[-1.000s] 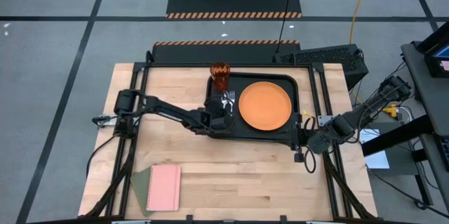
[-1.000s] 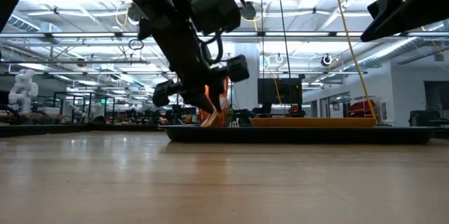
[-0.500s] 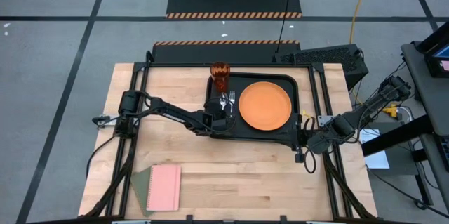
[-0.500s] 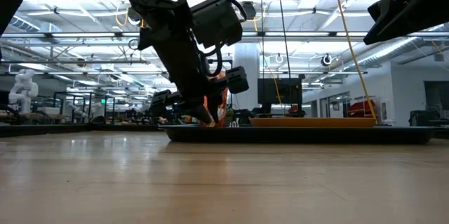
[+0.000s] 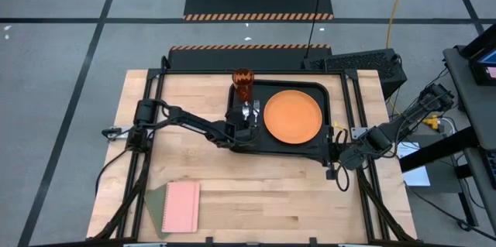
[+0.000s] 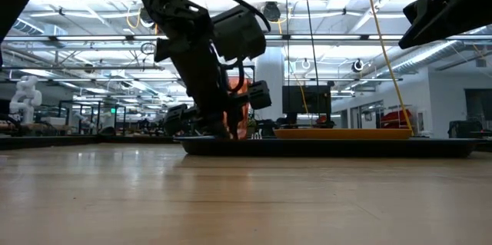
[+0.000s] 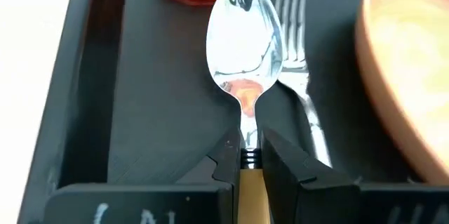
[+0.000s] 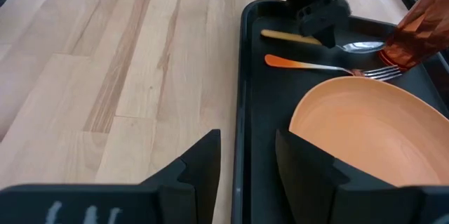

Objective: Pick and place plate/cup/fork/spoon on tray
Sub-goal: Put the yellow spoon on the black serving tray to the left of the orange fork

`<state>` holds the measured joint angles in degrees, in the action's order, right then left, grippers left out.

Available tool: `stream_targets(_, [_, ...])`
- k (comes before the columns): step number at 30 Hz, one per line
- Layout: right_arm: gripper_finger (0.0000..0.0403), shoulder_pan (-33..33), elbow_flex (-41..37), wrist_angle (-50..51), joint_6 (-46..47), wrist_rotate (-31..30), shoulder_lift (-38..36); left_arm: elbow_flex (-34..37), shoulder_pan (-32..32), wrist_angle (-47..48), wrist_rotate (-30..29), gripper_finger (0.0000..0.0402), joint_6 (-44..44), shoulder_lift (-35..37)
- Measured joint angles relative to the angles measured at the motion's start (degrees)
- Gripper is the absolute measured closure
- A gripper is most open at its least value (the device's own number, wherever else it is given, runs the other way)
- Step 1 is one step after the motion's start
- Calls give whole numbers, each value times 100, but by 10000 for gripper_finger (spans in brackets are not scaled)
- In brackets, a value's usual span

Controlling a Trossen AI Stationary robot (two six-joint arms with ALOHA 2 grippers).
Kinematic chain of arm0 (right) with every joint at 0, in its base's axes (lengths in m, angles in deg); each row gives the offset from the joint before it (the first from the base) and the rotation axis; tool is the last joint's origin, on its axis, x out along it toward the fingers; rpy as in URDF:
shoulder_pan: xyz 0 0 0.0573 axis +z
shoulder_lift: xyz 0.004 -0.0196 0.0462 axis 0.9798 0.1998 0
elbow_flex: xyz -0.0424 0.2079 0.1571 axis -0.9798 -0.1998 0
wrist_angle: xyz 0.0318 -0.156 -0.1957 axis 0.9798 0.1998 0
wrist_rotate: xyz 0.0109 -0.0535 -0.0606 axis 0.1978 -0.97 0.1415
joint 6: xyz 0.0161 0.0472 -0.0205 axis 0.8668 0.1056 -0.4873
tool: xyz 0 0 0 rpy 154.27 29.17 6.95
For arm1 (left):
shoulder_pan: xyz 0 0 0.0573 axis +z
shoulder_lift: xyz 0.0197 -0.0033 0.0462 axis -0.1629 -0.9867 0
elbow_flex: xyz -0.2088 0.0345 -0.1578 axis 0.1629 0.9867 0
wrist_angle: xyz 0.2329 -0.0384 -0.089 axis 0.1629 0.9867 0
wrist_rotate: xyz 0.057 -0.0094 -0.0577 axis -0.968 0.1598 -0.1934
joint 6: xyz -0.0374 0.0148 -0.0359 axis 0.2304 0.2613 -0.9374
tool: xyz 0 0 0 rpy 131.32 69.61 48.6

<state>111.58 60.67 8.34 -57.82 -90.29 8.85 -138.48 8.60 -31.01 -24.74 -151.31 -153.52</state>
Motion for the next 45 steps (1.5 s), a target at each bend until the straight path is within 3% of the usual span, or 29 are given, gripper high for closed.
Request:
stream_targets(15, [273, 2, 0, -2, 145, 0, 0, 3, 73, 28, -17, 298, -58, -24])
stream_targets(27, [273, 0, 0, -65, 451, -26, 2, 3, 102, -112, 181, 293, 1048, 350])
stream_targets(41, [273, -125, -2, -87, 296, -27, 4, 1, 226, -133, 493, 292, 1396, 287])
stream_targets(45, [273, -125, -2, -90, 404, -26, 4, 1, 317, -115, 572, 266, 1475, 224])
